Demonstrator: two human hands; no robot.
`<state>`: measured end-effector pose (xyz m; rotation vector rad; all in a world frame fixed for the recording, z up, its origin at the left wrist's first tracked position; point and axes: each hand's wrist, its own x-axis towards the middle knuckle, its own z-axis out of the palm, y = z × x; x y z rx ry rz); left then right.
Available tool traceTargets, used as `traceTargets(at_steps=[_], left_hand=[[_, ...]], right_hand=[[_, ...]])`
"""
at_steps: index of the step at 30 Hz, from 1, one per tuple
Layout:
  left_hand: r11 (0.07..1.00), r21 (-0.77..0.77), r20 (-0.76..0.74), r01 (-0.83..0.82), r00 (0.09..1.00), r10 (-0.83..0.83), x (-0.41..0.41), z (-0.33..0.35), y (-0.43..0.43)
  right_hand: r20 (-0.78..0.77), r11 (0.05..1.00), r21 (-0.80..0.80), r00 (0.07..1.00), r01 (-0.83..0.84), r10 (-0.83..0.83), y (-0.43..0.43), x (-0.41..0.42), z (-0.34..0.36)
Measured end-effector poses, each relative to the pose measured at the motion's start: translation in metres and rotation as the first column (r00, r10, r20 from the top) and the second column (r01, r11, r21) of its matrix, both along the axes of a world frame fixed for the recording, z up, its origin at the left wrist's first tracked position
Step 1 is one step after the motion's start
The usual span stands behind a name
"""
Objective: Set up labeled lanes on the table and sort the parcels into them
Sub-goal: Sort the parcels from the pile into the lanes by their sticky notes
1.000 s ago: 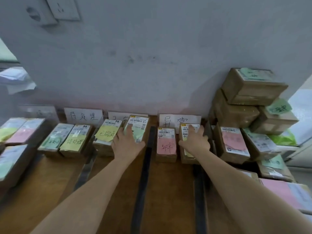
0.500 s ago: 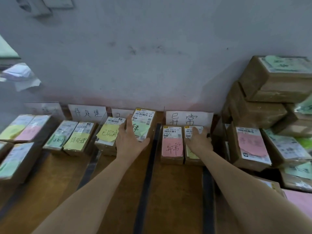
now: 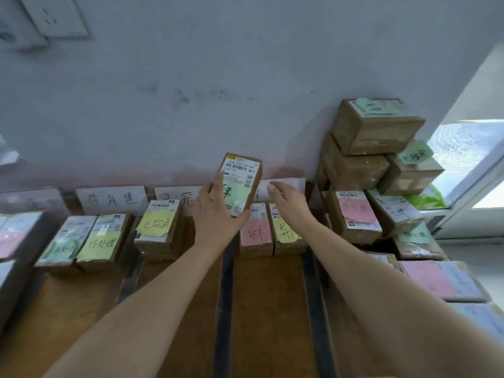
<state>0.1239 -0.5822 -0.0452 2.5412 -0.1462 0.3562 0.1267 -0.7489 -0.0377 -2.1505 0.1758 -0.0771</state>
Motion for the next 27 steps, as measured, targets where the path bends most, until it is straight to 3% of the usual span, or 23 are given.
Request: traceTargets(at_steps=[4,8,11,15,17,20,23,27], left_hand=[[0.997,-0.032,0.02,0.067,0.998,-0.066,-0.022,0.008,-0.018],[0.988,-0.029,-0.036,0.152,0.988,-0.153,-0.046,0.01,-0.023],[0.959,-0.084,-0.091,0.271,0.956,-0.278,-0.052,0.006,-0.007],[0.979,-0.087,-0.26,0.184,0.944,-0.201,-0.058,-0.008,0.026],[0.976,-0.034,-0.439,0.216,0.874,-0.209,-0.064,-0.02,0.036],[0.943,-0.13,-0.584,0.307,0.745,-0.323,-0.078,-0.028,0.04],[0.936,-0.215,-0.633,0.278,0.691,-0.35,-0.093,-0.026,0.037],[0.933,-0.265,-0.627,0.242,0.693,-0.357,-0.097,-0.029,0.037]], right_hand=[[-0.104,0.924,0.376,0.994,0.071,-0.035,0.013,-0.023,0.019],[-0.165,0.842,0.512,0.981,0.17,-0.097,0.014,-0.05,0.019],[-0.217,0.817,0.511,0.96,0.268,-0.179,0.008,-0.069,0.015],[-0.376,0.841,0.432,0.913,0.327,-0.162,0.003,-0.102,-0.006],[-0.461,0.868,0.387,0.88,0.311,-0.11,0.005,-0.12,-0.023],[-0.597,0.918,0.301,0.802,0.259,-0.031,0.015,-0.137,-0.046],[-0.59,0.922,0.293,0.807,0.253,-0.034,0.027,-0.139,-0.062],[-0.522,0.954,0.206,0.849,0.218,-0.081,0.042,-0.126,-0.079]])
